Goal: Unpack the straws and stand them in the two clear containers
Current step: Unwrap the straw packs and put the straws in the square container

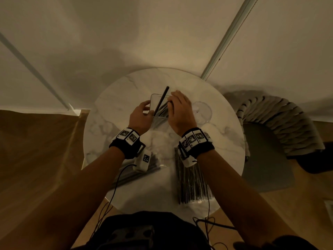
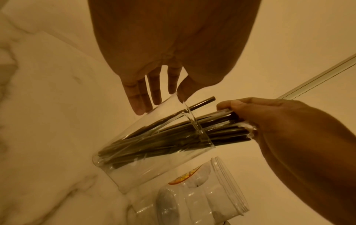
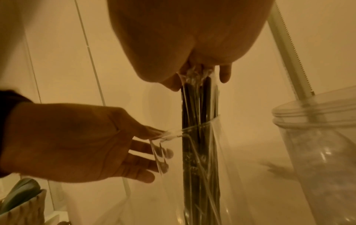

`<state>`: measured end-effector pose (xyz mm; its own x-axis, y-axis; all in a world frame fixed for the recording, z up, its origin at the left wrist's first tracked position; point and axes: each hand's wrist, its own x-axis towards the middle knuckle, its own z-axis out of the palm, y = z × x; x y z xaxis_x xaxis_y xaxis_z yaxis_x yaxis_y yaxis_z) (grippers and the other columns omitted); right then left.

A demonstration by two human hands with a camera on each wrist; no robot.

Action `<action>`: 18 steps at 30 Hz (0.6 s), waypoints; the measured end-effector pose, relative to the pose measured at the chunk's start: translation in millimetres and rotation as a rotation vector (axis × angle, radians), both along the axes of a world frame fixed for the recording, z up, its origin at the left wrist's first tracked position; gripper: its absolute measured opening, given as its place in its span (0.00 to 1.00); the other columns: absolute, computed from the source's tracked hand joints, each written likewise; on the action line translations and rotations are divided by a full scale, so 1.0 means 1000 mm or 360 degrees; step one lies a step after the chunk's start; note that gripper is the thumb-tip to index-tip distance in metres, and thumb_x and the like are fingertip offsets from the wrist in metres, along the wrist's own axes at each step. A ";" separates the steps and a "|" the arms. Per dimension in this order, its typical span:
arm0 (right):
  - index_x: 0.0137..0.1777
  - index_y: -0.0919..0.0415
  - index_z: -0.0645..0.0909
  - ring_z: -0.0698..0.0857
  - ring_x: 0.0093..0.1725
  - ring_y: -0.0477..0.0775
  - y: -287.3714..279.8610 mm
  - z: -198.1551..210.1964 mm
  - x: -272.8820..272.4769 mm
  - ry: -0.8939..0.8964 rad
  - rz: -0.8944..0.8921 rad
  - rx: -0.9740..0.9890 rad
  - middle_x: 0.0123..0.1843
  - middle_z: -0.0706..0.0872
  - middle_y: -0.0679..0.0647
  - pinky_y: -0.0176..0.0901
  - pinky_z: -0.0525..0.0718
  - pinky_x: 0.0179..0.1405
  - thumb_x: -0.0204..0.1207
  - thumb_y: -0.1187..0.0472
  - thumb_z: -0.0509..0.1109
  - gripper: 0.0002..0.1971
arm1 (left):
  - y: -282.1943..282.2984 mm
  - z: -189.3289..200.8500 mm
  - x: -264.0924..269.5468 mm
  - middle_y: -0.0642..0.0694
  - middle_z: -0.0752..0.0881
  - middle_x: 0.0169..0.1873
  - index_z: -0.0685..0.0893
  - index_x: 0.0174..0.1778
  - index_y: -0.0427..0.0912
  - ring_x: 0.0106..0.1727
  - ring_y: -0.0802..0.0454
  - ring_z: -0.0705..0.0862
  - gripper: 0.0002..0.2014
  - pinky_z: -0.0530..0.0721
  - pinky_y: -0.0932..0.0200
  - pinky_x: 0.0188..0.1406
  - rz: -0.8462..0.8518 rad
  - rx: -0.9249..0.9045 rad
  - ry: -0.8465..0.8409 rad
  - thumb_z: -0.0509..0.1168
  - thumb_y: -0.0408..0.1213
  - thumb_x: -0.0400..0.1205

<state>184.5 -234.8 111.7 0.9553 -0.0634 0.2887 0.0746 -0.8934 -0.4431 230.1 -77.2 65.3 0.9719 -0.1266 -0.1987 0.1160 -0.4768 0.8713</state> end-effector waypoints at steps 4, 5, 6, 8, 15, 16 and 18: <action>0.62 0.57 0.81 0.68 0.78 0.58 -0.004 0.013 0.017 -0.0106 -0.0093 -0.0085 0.76 0.74 0.55 0.52 0.67 0.78 0.82 0.53 0.62 0.14 | 0.001 0.000 0.000 0.46 0.85 0.63 0.74 0.76 0.52 0.50 0.54 0.86 0.23 0.83 0.56 0.55 -0.0003 -0.0003 0.0025 0.65 0.42 0.84; 0.66 0.56 0.80 0.67 0.79 0.57 -0.004 0.016 0.023 -0.0085 -0.0094 -0.0085 0.78 0.72 0.54 0.51 0.65 0.77 0.82 0.51 0.61 0.16 | 0.001 0.001 0.000 0.46 0.85 0.63 0.74 0.76 0.52 0.50 0.54 0.85 0.23 0.83 0.57 0.55 -0.0003 -0.0008 0.0032 0.65 0.42 0.84; 0.70 0.54 0.77 0.66 0.80 0.57 -0.004 0.019 0.029 -0.0045 -0.0088 -0.0093 0.80 0.71 0.54 0.52 0.64 0.77 0.83 0.50 0.60 0.19 | 0.001 0.000 0.001 0.46 0.85 0.63 0.74 0.76 0.52 0.50 0.55 0.85 0.23 0.82 0.58 0.54 -0.0001 -0.0009 0.0036 0.65 0.42 0.84; 0.78 0.52 0.73 0.68 0.80 0.58 -0.003 0.022 0.043 0.0109 -0.0084 -0.0101 0.82 0.71 0.54 0.56 0.65 0.77 0.86 0.50 0.58 0.22 | 0.001 -0.001 0.002 0.47 0.85 0.63 0.75 0.76 0.52 0.50 0.54 0.85 0.23 0.81 0.59 0.53 0.0000 0.0000 0.0033 0.65 0.43 0.84; 0.56 0.51 0.88 0.86 0.56 0.56 -0.011 0.020 0.060 0.0163 -0.0238 -0.0021 0.51 0.92 0.50 0.53 0.74 0.67 0.81 0.54 0.66 0.10 | 0.001 -0.010 0.003 0.48 0.88 0.56 0.79 0.70 0.61 0.51 0.49 0.89 0.24 0.89 0.44 0.54 0.0063 -0.0128 0.0153 0.66 0.53 0.75; 0.54 0.49 0.88 0.84 0.55 0.55 -0.011 0.021 0.057 0.0111 -0.0291 -0.0065 0.49 0.92 0.48 0.54 0.71 0.66 0.80 0.53 0.66 0.10 | 0.001 -0.010 0.003 0.48 0.88 0.55 0.79 0.69 0.62 0.51 0.49 0.89 0.24 0.89 0.44 0.53 0.0094 -0.0151 0.0171 0.65 0.53 0.74; 0.49 0.49 0.87 0.82 0.54 0.53 -0.013 0.025 0.052 -0.0003 -0.0406 -0.0129 0.46 0.90 0.45 0.55 0.71 0.63 0.78 0.51 0.66 0.09 | -0.001 -0.010 0.004 0.49 0.89 0.53 0.80 0.68 0.62 0.50 0.50 0.90 0.24 0.90 0.45 0.53 0.0126 -0.0165 0.0192 0.64 0.52 0.73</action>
